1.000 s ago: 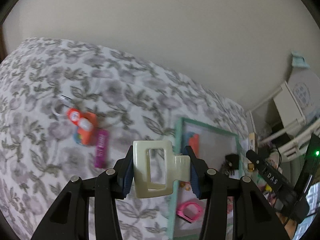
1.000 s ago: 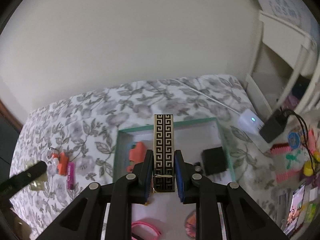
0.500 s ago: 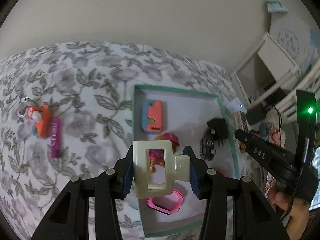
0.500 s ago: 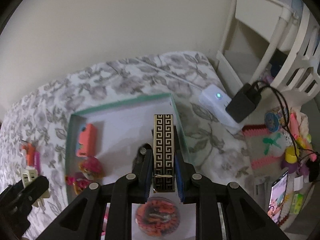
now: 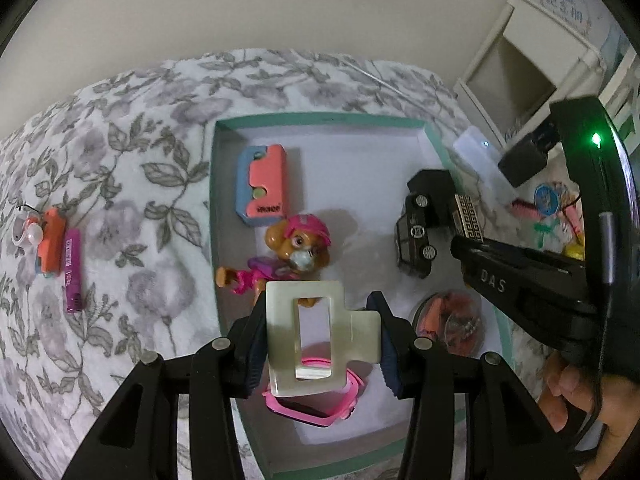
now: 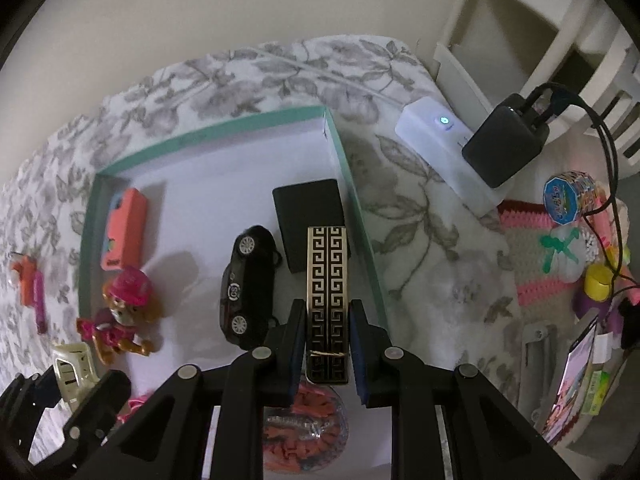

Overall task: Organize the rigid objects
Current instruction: 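Open right tool to drop lipstick case while left tool releases hair clip in tray, then move both tools back toward the remaining toys beside the tray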

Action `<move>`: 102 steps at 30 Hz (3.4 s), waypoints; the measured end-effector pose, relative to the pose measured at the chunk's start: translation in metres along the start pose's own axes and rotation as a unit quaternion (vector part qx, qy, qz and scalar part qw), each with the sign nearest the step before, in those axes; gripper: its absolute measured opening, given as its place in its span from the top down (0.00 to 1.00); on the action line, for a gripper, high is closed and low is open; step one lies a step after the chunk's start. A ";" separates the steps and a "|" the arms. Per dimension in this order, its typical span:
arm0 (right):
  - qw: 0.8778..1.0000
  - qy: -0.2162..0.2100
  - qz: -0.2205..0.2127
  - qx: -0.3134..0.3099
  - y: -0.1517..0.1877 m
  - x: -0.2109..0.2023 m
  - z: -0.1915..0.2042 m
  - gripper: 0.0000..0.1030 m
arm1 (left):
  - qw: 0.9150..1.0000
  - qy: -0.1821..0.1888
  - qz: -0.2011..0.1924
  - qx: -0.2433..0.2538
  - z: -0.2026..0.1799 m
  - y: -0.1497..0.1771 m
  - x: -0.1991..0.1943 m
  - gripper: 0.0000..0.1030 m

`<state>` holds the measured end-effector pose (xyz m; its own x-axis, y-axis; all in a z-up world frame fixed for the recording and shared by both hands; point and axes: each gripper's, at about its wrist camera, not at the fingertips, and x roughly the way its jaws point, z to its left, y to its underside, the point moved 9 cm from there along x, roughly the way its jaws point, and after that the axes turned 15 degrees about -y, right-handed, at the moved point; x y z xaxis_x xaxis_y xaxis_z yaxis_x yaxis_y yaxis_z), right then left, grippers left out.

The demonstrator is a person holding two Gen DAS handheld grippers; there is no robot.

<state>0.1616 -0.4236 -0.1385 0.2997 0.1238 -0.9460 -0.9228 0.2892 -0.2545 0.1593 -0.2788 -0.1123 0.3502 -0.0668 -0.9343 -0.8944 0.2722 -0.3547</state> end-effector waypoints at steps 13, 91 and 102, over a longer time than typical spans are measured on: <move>1.000 0.029 0.005 -0.004 -0.001 0.003 -0.006 0.72 | 1.000 -0.004 0.023 0.002 0.000 0.008 0.011 0.50; 0.988 -0.021 -0.115 -0.097 -0.044 -0.048 0.081 0.00 | 0.971 -0.103 -0.065 -0.206 0.187 -0.045 -0.035 0.08; 0.982 -0.063 -0.110 -0.144 -0.038 -0.037 0.147 0.00 | 0.948 -0.121 -0.069 -0.284 0.282 -0.033 -0.047 0.08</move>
<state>0.2209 -0.2998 -0.0640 0.5098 0.2092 -0.8344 -0.8574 0.0445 -0.5127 0.2505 -0.0137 -0.0466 0.4673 0.1778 -0.8660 -0.8163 -0.2895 -0.4999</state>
